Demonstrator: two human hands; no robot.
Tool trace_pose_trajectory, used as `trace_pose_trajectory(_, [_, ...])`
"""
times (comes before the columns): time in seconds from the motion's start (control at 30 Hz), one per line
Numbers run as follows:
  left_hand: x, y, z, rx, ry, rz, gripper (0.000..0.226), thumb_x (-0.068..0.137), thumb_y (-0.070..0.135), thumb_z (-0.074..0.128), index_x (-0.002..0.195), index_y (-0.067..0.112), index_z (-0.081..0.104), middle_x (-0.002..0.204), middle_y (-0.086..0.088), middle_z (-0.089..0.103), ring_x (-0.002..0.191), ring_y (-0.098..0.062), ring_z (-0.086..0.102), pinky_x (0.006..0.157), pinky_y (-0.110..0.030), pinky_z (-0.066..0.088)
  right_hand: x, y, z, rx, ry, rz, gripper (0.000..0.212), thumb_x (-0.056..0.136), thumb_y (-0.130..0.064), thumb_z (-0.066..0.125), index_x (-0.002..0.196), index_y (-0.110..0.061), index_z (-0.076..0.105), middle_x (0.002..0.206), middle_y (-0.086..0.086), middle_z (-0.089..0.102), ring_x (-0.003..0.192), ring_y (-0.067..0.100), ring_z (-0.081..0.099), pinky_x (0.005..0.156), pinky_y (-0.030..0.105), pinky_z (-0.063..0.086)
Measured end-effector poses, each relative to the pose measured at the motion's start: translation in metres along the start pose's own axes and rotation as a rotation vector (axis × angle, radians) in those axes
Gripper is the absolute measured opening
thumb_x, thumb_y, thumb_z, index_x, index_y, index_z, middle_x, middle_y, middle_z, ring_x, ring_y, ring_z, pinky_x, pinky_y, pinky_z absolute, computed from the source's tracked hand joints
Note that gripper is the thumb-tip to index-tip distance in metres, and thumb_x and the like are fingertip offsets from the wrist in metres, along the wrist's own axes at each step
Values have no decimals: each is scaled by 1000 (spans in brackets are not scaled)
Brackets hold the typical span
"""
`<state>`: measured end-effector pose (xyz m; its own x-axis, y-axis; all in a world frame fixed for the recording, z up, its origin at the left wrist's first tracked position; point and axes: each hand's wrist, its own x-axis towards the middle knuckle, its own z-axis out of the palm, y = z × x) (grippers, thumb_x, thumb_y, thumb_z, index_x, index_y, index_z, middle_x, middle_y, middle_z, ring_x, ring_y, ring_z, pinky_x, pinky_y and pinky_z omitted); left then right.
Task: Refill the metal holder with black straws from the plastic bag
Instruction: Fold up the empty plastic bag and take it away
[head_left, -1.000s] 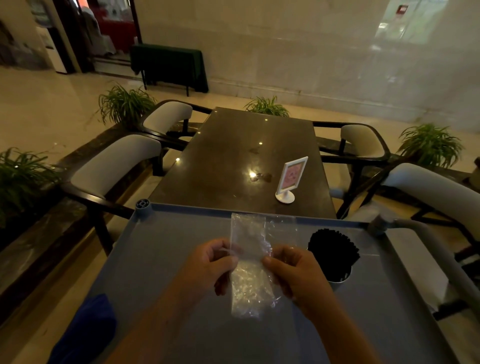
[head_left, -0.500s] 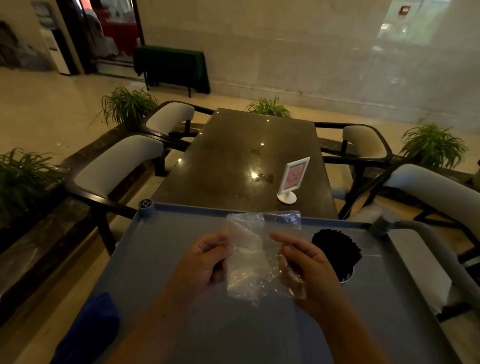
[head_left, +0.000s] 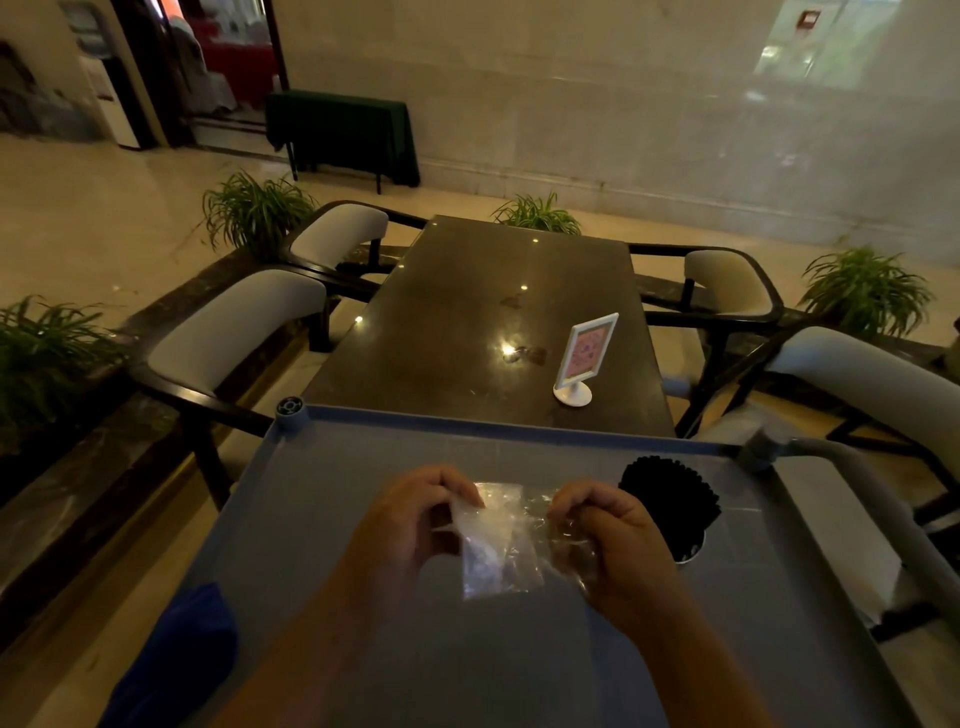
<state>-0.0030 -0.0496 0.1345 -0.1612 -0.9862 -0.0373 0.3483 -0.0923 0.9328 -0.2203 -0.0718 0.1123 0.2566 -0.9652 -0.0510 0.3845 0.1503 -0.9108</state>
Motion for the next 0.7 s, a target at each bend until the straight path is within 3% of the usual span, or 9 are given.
trace_pose_trajectory(0.07, [-1, 1, -2, 2, -12, -23, 29, 85, 29, 48, 72, 12, 69, 74, -3, 64, 68, -17, 63, 58, -32, 53, 1, 1, -1, -7, 16, 29, 25, 72, -1, 44, 70, -4, 68, 72, 12, 66, 53, 20, 59, 46, 28, 48])
trace_pose_trajectory(0.17, [-2, -1, -2, 222, 50, -43, 27, 74, 46, 70, 68, 21, 65, 67, 1, 60, 62, -13, 60, 55, -27, 51, 1, 3, -3, -36, 22, 93, 26, 73, -18, 47, 72, -5, 69, 75, 12, 67, 61, 23, 63, 49, 33, 50])
trace_pose_trajectory(0.27, [-2, -4, -3, 388, 66, -37, 25, 75, 34, 80, 75, 22, 58, 69, 0, 58, 62, -11, 58, 57, -23, 52, 1, 3, -3, -126, 26, 69, 24, 79, -25, 54, 74, -8, 71, 75, 9, 67, 65, 21, 64, 53, 34, 52])
trace_pose_trajectory(0.37, [-3, -6, -2, 395, 123, -38, 27, 81, 15, 80, 79, 21, 53, 73, -1, 55, 61, -10, 57, 54, -23, 53, 0, 0, 0, -157, 21, 26, 6, 79, -13, 64, 81, -13, 70, 73, 7, 64, 61, 18, 63, 55, 34, 53])
trace_pose_trajectory(0.47, [-3, -6, 0, 304, 224, -24, 27, 82, 3, 75, 90, 19, 55, 86, -7, 60, 67, -15, 61, 58, -30, 57, -3, -3, 5, 55, 77, 68, 32, 73, -13, 74, 104, -14, 66, 86, 8, 69, 67, 23, 66, 58, 35, 57])
trace_pose_trajectory(0.57, [-4, -3, 1, 180, 307, 14, 34, 83, 4, 75, 104, 23, 56, 100, -11, 66, 76, -17, 70, 63, -31, 58, -11, 5, 21, 349, 134, 199, 55, 74, -33, 76, 123, -14, 59, 102, 15, 71, 82, 27, 72, 68, 41, 60])
trace_pose_trajectory(0.7, [-6, 0, 8, 185, 433, 150, 32, 84, 11, 76, 104, 22, 54, 98, -11, 66, 71, -13, 71, 56, -24, 56, -28, 26, 59, 314, 26, 344, 95, 52, -56, 88, 129, -9, 58, 128, 21, 61, 114, 36, 60, 91, 52, 50])
